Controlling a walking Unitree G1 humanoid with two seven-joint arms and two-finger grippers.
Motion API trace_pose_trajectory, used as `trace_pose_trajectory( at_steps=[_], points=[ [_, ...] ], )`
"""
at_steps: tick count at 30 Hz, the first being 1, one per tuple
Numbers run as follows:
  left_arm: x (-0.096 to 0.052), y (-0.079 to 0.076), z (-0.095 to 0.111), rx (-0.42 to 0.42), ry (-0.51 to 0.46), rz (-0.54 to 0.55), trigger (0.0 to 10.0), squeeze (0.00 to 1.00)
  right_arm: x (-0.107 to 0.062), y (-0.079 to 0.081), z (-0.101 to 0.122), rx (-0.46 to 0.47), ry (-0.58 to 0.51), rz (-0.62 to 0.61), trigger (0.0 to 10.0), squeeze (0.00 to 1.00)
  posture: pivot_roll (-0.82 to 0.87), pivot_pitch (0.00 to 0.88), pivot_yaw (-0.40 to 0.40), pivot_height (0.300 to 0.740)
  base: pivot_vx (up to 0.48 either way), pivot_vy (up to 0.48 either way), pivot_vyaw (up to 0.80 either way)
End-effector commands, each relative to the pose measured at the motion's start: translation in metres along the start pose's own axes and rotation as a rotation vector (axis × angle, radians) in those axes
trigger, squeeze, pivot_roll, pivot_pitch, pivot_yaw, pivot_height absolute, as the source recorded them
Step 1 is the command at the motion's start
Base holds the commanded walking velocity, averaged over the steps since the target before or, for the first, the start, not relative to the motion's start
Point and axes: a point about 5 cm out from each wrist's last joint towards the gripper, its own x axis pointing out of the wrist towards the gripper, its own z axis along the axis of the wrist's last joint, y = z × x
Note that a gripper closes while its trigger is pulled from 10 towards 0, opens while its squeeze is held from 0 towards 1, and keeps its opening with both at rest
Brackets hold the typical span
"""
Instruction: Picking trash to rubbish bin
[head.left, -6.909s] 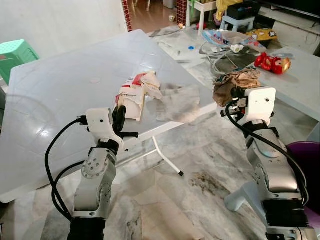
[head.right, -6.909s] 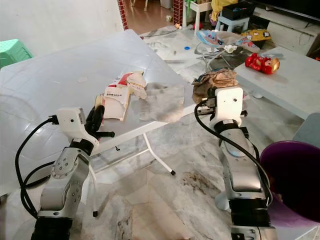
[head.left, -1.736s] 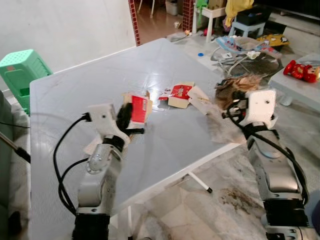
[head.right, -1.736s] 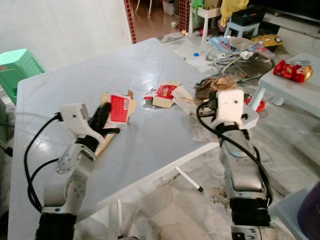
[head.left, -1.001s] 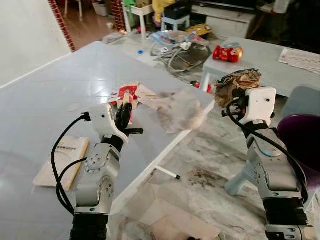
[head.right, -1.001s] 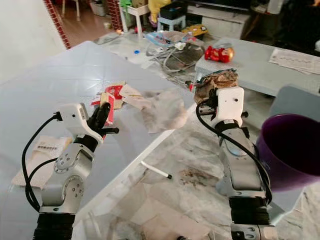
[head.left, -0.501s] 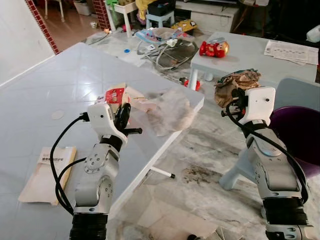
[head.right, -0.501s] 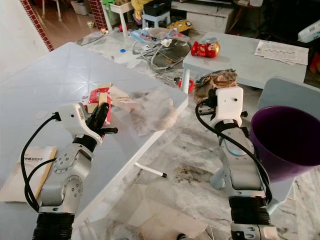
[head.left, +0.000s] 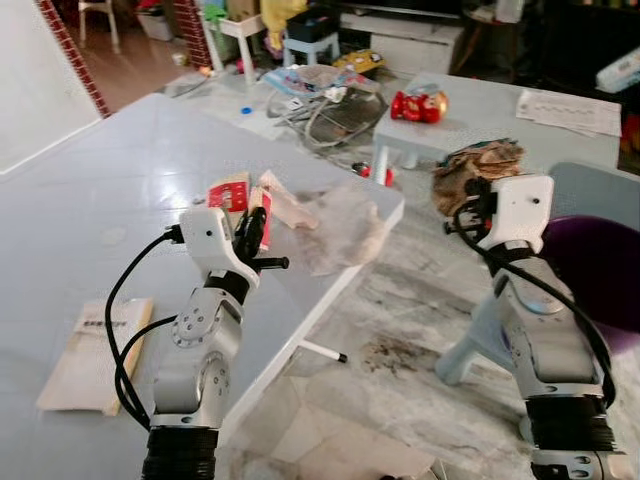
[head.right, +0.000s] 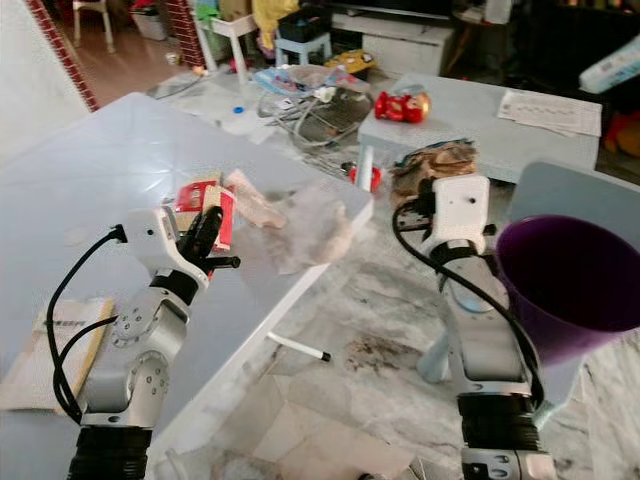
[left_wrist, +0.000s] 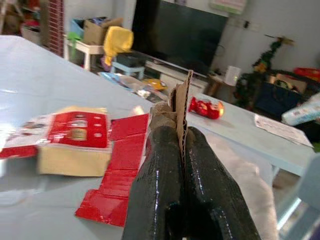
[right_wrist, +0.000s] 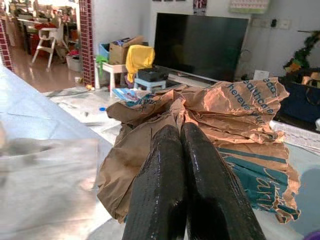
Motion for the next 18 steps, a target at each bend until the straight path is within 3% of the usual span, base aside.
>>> trace_pose_trajectory(
  at_steps=[1, 18],
  points=[
    [-0.0006, 0.0011, 0.0011, 0.003, 0.000, 0.000, 0.2, 0.00, 0.0002, -0.0010, 0.0028, 0.000, -0.010, -0.007, 10.0, 0.00, -0.04, 0.060, 0.074, 0.740, 0.000, 0.000, 0.00],
    [-0.0008, 0.0017, 0.0012, 0.011, 0.004, -0.002, 0.0, 0.00, 0.0000, -0.0003, 0.0022, 0.003, -0.009, -0.010, 10.0, 0.00, -0.04, 0.060, 0.078, 0.740, 0.000, 0.000, 0.00]
  ],
)
